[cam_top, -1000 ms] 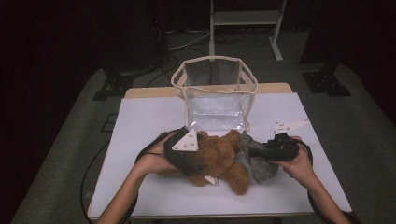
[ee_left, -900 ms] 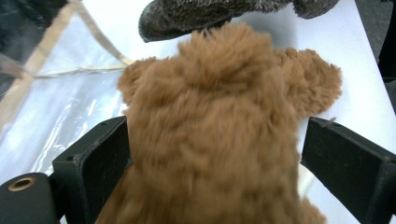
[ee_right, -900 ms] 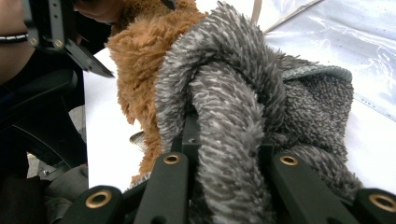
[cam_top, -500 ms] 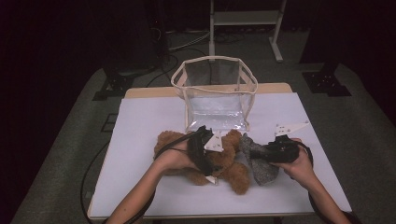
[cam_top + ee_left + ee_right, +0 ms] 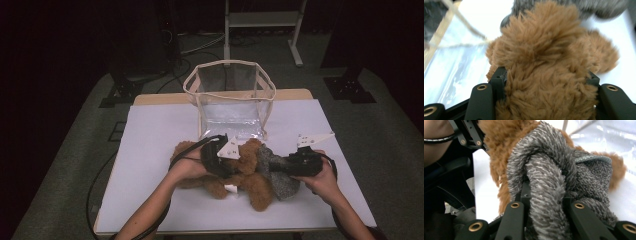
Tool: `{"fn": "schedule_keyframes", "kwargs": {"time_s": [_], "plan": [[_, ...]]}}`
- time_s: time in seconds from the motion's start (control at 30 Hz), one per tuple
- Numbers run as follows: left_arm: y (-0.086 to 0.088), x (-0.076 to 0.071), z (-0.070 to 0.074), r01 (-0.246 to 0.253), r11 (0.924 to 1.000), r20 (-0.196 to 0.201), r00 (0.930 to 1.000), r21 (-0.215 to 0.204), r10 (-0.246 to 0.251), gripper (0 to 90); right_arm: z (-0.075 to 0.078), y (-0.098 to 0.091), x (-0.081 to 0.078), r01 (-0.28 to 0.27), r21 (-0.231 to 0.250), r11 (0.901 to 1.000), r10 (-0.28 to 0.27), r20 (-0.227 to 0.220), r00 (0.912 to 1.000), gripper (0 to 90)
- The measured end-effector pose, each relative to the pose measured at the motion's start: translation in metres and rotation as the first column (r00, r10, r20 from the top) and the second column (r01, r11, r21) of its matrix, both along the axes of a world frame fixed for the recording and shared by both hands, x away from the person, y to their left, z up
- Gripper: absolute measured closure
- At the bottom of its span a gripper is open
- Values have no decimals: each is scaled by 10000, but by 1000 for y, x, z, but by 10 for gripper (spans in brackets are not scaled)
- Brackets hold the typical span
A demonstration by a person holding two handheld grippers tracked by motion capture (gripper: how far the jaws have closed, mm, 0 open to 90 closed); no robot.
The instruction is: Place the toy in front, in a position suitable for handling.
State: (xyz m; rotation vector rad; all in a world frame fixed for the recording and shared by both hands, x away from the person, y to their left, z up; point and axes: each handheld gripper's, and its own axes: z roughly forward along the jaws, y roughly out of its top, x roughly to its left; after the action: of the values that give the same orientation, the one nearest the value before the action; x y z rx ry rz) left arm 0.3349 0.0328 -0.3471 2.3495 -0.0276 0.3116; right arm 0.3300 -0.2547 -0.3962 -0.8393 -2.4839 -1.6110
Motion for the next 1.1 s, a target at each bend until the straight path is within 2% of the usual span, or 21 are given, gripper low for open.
{"fn": "schedule_keyframes", "kwargs": {"time_s": [0.07,0.13,0.2,0.27,0.37,0.47,0.53,0.63,0.73,0.9,0.93,1.0,1.03,1.1], "plan": [[-7,-4,3,367,9993,-192,9991,-32,-368,400,7,-3,-5,-40,209,9998,36,208,9998,738],[-16,-7,1,591,9980,-89,9982,227,-589,373,11,-6,-8,-22,341,9994,12,300,9996,738],[-21,-6,-3,520,9980,-89,9986,347,-517,327,10,-9,-10,58,294,9995,-67,282,9996,738],[-23,-4,-5,550,9975,-201,9983,444,-541,240,4,-12,-10,148,286,9995,-151,102,9998,738],[-20,-3,-5,528,9972,-183,9985,524,-520,147,-3,-15,-9,164,185,9997,-163,-80,9998,736],[-18,-1,-5,462,9968,-258,9987,657,-445,74,-3,-17,-8,233,179,9996,-232,-42,9997,736],[-18,0,-7,505,9941,-313,9984,958,-477,28,-3,-18,-8,279,161,9995,-278,-70,9996,736],[-18,0,-9,571,9943,-352,9979,900,-541,26,-3,-20,-8,306,198,9993,-305,-47,9995,736],[-25,-1,-13,633,9915,-345,9976,1140,-598,13,-4,-19,-8,264,190,9995,-262,-89,9996,735],[-40,-4,-19,762,9808,-125,9971,1794,-752,23,-7,-17,-6,205,86,9998,-202,-243,9995,733],[-42,-5,-19,872,9767,-73,9961,1958,-875,61,-8,-17,-6,206,72,9998,-204,-242,9995,733],[-44,-8,-19,986,9692,200,9942,2255,-1058,214,-9,-18,-5,211,-18,9998,-211,-296,9993,732],[-44,-9,-18,958,9698,321,9939,2242,-1056,286,-10,-18,-5,221,0,9998,-221,-346,9992,732],[-42,-9,-14,769,9796,472,9951,1859,-871,366,-10,-19,-5,249,21,9997,-248,-355,9991,731]]}}
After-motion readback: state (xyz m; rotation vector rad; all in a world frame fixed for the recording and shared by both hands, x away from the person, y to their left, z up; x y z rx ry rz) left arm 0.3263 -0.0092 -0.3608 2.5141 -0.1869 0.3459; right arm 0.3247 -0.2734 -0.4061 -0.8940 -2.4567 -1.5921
